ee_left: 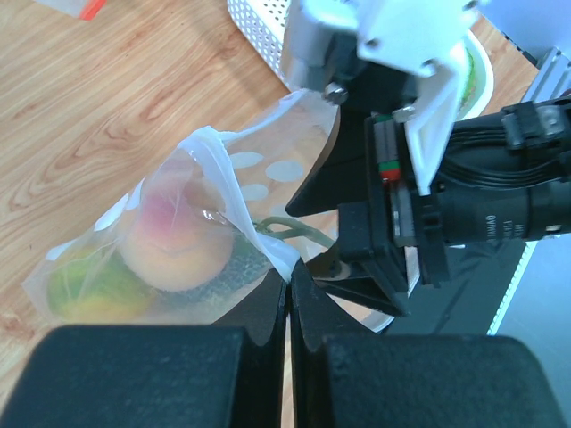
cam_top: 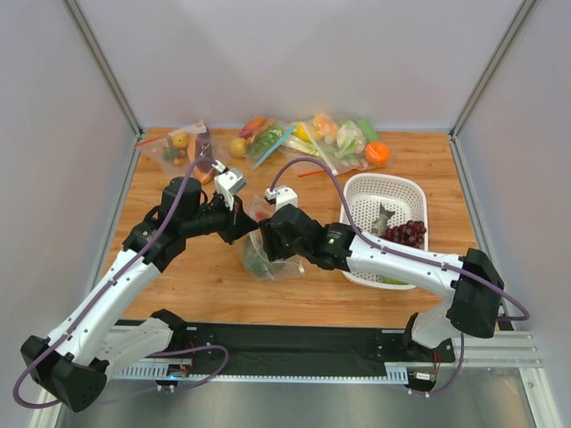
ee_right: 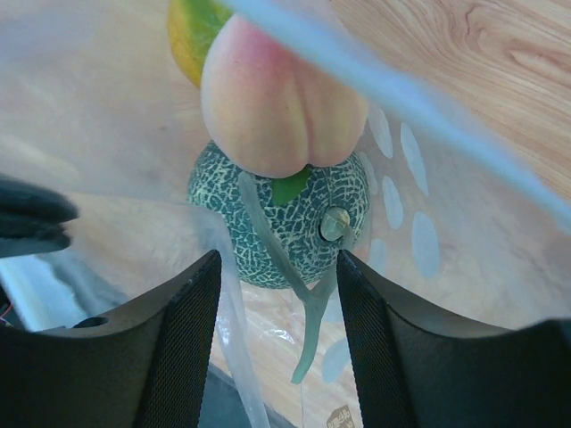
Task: Open the zip-top bag and remove the fake food
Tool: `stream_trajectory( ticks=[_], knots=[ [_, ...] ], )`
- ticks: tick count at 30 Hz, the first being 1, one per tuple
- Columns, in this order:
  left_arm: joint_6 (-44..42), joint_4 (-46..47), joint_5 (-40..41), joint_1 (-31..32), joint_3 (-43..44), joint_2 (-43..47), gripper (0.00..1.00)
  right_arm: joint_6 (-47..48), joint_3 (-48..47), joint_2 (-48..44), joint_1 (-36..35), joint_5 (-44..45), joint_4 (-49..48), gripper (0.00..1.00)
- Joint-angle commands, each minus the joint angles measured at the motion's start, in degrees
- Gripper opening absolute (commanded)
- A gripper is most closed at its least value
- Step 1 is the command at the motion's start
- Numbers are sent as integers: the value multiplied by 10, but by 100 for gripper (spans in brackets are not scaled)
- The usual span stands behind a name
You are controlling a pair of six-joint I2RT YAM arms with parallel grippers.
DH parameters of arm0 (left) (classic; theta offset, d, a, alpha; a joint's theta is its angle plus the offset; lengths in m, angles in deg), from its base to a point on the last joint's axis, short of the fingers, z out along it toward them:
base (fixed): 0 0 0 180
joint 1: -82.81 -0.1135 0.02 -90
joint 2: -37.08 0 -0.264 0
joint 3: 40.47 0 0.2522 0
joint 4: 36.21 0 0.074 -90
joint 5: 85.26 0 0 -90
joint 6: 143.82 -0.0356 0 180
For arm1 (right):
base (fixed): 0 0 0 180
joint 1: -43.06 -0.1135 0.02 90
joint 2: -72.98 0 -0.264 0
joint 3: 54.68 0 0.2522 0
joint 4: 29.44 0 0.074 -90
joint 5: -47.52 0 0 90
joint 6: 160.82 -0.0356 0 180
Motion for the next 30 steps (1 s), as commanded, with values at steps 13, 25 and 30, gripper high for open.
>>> stream_trajectory(
  ticks=[13, 25, 30],
  knots=[
    [-11, 22, -13, -1, 5, -1, 0, 1, -2, 27, 9, 4, 2, 21],
    [-12, 15, -3, -1, 7, -8, 0, 4, -26, -9, 9, -11, -7, 0],
    [-13, 10, 5, -1, 9, -15, 0, 10, -50, -19, 9, -22, -16, 0]
  ],
)
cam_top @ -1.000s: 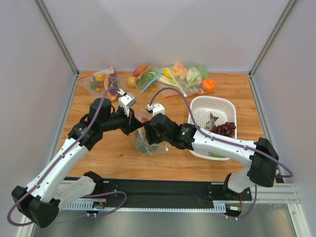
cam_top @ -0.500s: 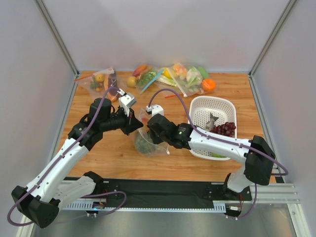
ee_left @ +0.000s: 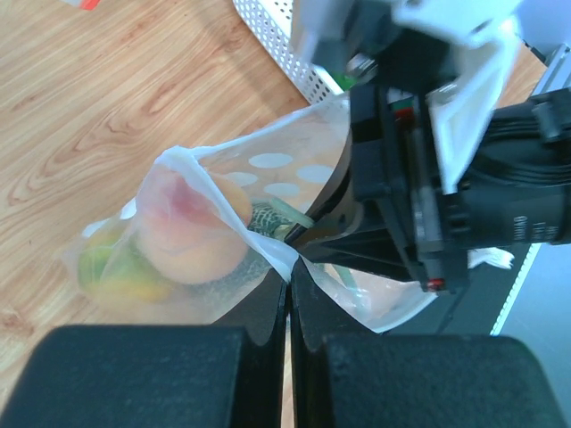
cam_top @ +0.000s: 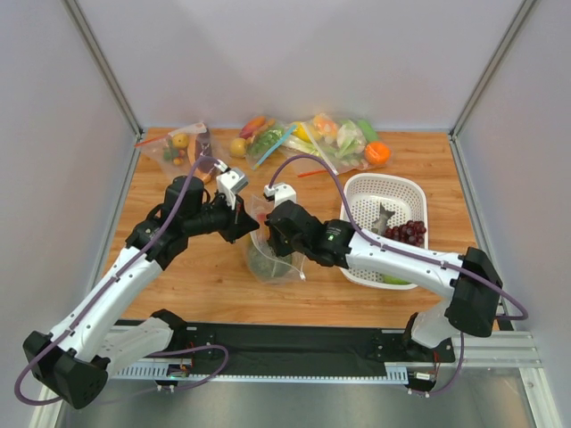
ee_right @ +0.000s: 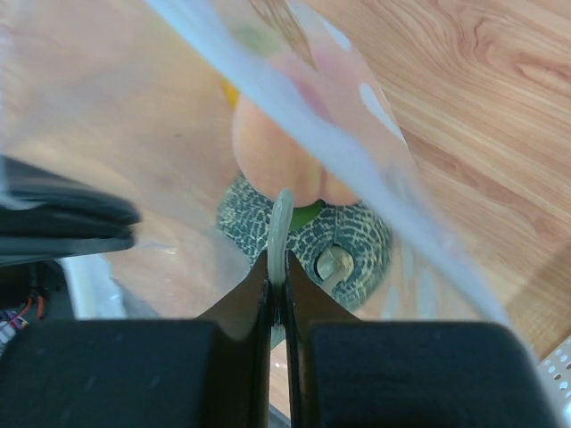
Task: Open the zip-top bag and remove the fake food
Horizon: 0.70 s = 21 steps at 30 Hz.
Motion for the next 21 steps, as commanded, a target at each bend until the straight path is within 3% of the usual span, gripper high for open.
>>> stream_trajectory(
  ticks=[1, 21],
  knots=[
    [-13, 9, 3, 0, 9, -3, 0, 10, -39, -34, 2, -11, -22, 0],
    [-13, 0, 3, -1, 13, -19, 0, 32, -89, -68, 2, 2, -24, 0]
  ],
)
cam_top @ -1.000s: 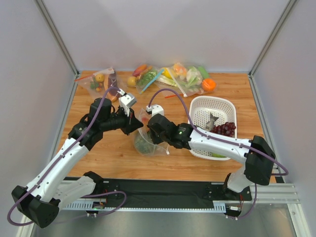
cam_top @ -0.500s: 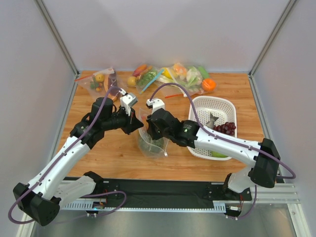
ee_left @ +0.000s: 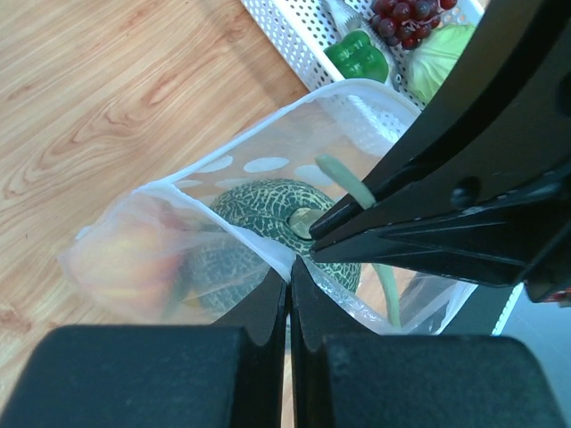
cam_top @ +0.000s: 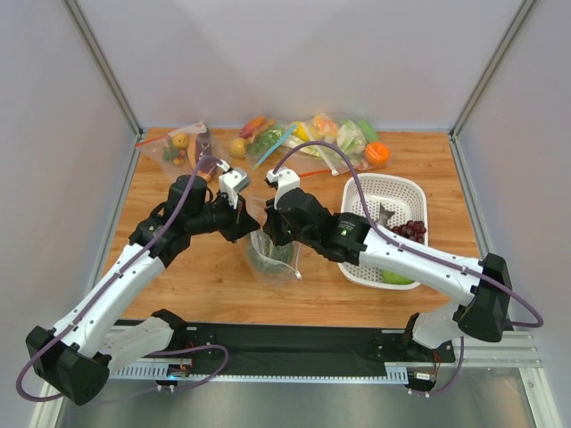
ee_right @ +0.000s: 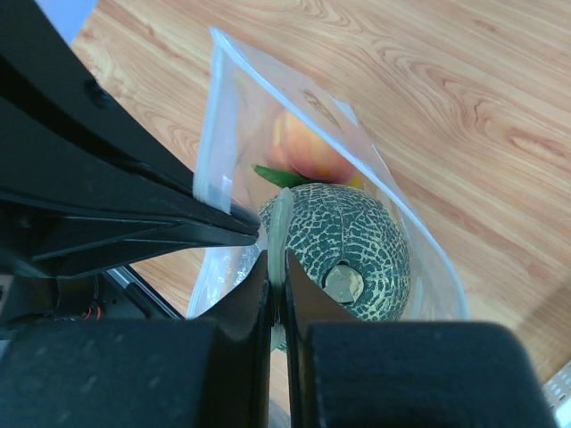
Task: Open the zip-top bag and remove the fake food
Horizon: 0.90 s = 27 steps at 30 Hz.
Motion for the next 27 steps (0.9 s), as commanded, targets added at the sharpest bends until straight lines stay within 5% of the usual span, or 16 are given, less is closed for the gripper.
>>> stream_trajectory(
  ticks=[1, 27],
  knots=[
    [-11, 1, 0, -1, 13, -4, 0, 13, -36, -33, 2, 10, -25, 0],
    [-11, -2, -5, -1, 15, -19, 0, 10, -33, -104, 25, 57, -59, 0]
  ],
)
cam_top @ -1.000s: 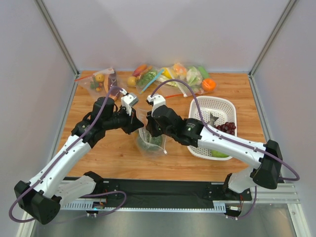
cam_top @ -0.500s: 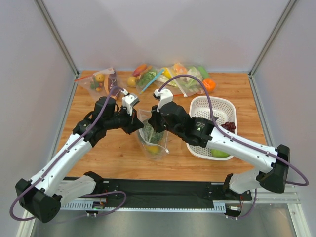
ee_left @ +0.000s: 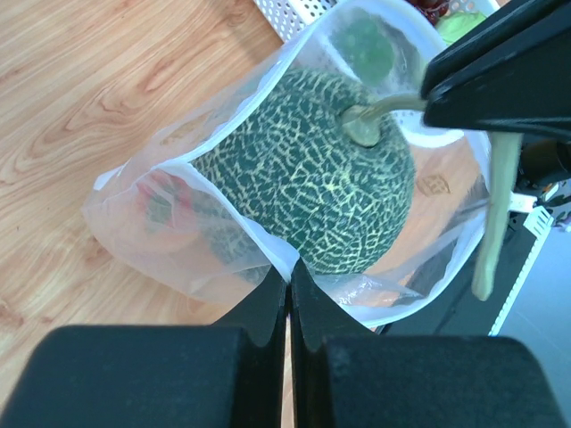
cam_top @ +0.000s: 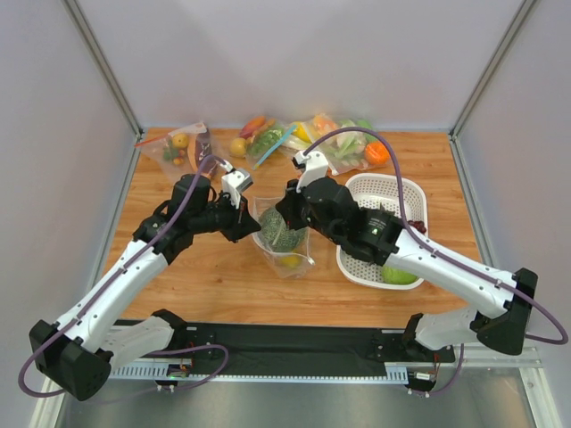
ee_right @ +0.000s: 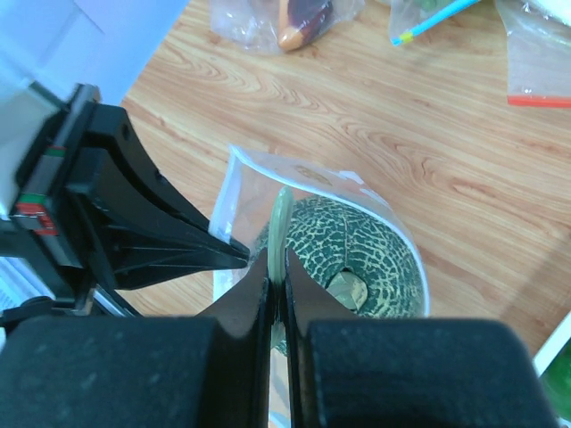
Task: Open the zip-top bag and remove the fake food
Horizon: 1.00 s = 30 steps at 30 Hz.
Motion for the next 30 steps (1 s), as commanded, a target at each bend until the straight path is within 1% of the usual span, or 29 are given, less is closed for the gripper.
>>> stream_trajectory(
  ticks=[1, 9, 18, 25, 30],
  knots=[
    [-11, 3, -5, -1, 15, -3, 0, 5, -22, -31, 3, 7, -52, 0],
    [-11, 1, -1, -1, 16, -10, 0, -17, -3, -55, 21, -50, -88, 0],
    [-11, -1, 1, -1, 17, -15, 0, -39, 12, -80, 29, -93, -121, 0],
    [-11, -3, 2, -1, 17, -19, 0, -42, 16, -100, 31, -96, -129, 0],
    [-12, -4, 3, -1, 18, -19, 0, -35, 16, -113, 32, -86, -118, 0]
  ],
)
